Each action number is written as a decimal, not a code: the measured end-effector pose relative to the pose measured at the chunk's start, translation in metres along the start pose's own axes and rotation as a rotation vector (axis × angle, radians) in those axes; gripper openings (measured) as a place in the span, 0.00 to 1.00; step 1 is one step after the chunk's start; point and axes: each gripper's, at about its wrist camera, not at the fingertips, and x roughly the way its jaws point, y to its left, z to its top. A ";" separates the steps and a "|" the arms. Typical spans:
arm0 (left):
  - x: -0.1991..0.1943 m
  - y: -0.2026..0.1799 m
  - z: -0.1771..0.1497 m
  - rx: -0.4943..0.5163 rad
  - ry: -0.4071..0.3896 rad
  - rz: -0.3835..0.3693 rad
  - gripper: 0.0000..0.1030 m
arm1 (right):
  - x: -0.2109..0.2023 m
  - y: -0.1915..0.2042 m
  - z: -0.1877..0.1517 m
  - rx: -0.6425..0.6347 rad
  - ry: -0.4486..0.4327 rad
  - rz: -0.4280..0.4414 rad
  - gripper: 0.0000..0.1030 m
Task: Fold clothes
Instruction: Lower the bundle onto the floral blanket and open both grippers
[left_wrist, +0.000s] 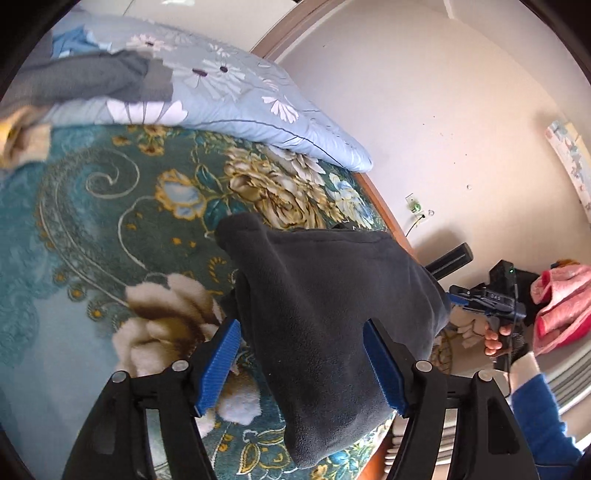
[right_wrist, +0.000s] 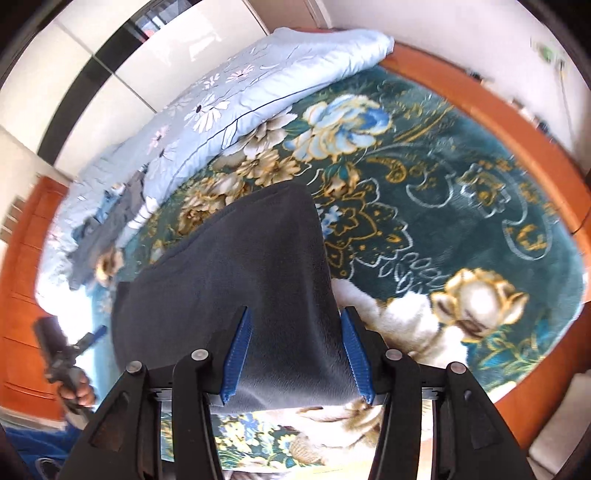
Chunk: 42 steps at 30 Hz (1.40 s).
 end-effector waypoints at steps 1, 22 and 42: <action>0.016 -0.039 -0.003 0.038 0.001 0.035 0.72 | -0.003 0.011 -0.001 -0.026 -0.006 -0.035 0.50; 0.131 -0.183 -0.034 0.266 0.166 0.212 0.72 | 0.064 0.064 -0.079 -0.210 -0.001 -0.135 0.50; 0.090 -0.073 -0.030 -0.155 0.113 0.117 0.72 | 0.043 0.022 -0.062 -0.018 -0.035 -0.165 0.51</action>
